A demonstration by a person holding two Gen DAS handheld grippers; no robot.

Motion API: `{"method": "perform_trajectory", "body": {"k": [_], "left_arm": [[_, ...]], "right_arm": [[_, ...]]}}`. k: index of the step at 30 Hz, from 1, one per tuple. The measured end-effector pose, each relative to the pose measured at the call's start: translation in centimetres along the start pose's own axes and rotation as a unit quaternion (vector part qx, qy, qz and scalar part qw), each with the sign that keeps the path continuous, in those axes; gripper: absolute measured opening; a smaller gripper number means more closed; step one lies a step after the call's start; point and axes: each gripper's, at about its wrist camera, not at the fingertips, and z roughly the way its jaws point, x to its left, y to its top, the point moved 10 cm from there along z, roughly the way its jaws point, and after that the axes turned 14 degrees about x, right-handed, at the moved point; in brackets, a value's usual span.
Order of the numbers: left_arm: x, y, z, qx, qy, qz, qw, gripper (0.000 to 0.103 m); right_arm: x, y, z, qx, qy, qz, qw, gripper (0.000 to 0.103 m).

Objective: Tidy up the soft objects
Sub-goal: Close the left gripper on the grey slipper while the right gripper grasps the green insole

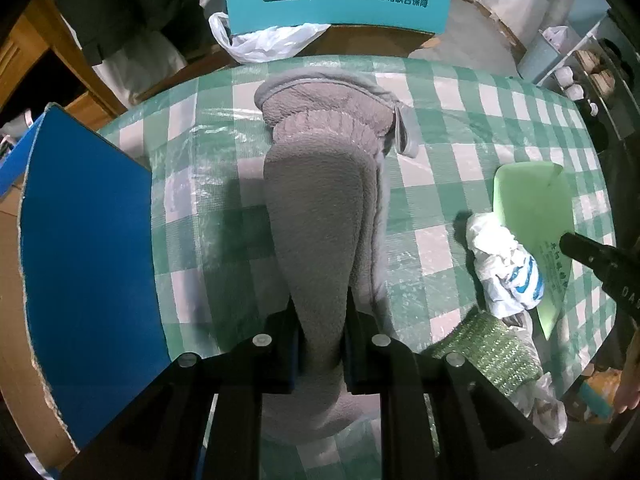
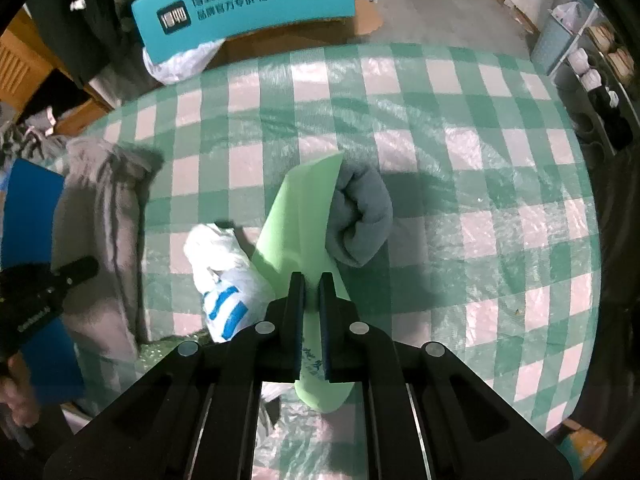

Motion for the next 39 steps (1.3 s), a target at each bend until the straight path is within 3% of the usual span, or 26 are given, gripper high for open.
{"method": "perform_trajectory", "body": {"k": [9, 13, 15, 16, 23, 26, 28, 39], "left_arm": [[-0.2, -0.7, -1.4, -0.012, -0.01, -0.002, 0.9999, 0.015], [0.5, -0.9, -0.7, -0.001, -0.011, -0.013, 0.9999, 0.017], [0.9, -0.8, 0.1, 0.01, -0.012, -0.019, 0.9997, 0.018], [1.1, -0.7, 0.3, 0.013, -0.012, -0.023, 0.9996, 0.02], [1.4, -0.1, 1.2, 0.02, -0.004, -0.034, 0.9992, 0.054], [1.3, 0.1, 1.3, 0.021, -0.009, -0.037, 0.9991, 0.073], [1.3, 0.4, 1.4, 0.02, -0.014, -0.039, 0.9989, 0.079], [1.2, 1.7, 3.0, 0.034, -0.006, -0.049, 0.9982, 0.086]], "right_arm": [[1.4, 0.1, -2.6, -0.025, 0.022, -0.01, 0.999, 0.005], [1.1, 0.1, -1.9, -0.016, 0.005, -0.008, 1.0, 0.007], [0.6, 0.0, -1.3, -0.008, 0.003, -0.001, 1.0, 0.028], [0.3, -0.1, -1.1, -0.007, 0.004, 0.005, 1.0, 0.033], [-1.0, 0.0, 0.1, 0.009, 0.012, 0.03, 0.999, 0.046], [-0.9, -0.1, 0.9, 0.018, 0.022, 0.033, 0.999, 0.046], [-0.9, -0.1, 1.2, 0.021, 0.021, 0.032, 0.999, 0.046], [-1.0, 0.6, 2.9, 0.031, 0.023, 0.035, 0.999, 0.046]]}}
